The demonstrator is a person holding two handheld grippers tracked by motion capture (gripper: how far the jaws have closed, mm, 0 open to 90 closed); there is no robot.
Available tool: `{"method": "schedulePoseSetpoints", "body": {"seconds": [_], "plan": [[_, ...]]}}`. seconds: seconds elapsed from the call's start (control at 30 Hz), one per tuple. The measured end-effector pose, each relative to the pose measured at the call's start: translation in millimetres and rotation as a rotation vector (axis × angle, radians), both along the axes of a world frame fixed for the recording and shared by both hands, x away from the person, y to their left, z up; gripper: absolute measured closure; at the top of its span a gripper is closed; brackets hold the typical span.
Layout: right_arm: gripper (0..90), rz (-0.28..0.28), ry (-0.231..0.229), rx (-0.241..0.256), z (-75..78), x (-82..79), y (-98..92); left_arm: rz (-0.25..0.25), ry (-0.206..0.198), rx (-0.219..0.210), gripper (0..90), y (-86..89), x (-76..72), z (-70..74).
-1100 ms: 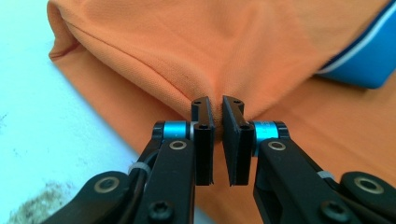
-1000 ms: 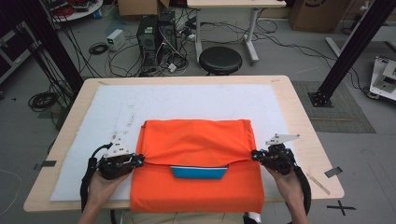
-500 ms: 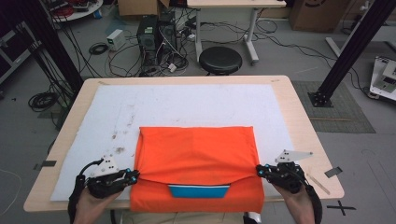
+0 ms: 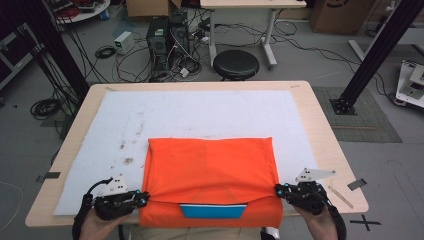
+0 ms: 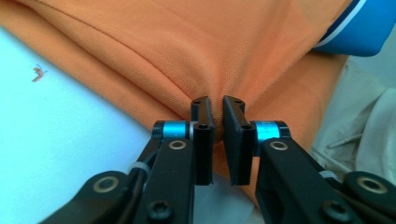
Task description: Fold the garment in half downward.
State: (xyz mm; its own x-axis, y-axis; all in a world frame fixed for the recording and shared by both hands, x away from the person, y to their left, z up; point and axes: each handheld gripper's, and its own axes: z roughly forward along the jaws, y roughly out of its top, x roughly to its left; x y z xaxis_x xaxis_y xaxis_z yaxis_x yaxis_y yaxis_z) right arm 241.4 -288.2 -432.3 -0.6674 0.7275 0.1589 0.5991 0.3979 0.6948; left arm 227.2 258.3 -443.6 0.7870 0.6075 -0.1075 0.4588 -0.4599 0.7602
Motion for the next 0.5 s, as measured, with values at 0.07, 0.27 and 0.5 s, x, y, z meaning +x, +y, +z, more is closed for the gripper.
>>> {"method": "schedulePoseSetpoints", "body": {"seconds": [0.07, 0.27, 0.5], "plan": [[63.8, -0.003, -0.008, 0.003, -0.7, 0.6, 1.6, 0.017, -0.009, -0.01, 71.2, 1.2, 1.5, 3.8], [40.2, -0.083, -0.058, 0.054, 14.8, 20.5, -2.8, 0.094, -0.081, -0.08, 50.8, 10.2, 23.9, 33.1], [35.7, -0.148, -0.082, 0.084, 27.1, 68.3, 0.6, 0.198, -0.058, -0.109, 47.7, 12.6, 85.3, 54.2]]}}
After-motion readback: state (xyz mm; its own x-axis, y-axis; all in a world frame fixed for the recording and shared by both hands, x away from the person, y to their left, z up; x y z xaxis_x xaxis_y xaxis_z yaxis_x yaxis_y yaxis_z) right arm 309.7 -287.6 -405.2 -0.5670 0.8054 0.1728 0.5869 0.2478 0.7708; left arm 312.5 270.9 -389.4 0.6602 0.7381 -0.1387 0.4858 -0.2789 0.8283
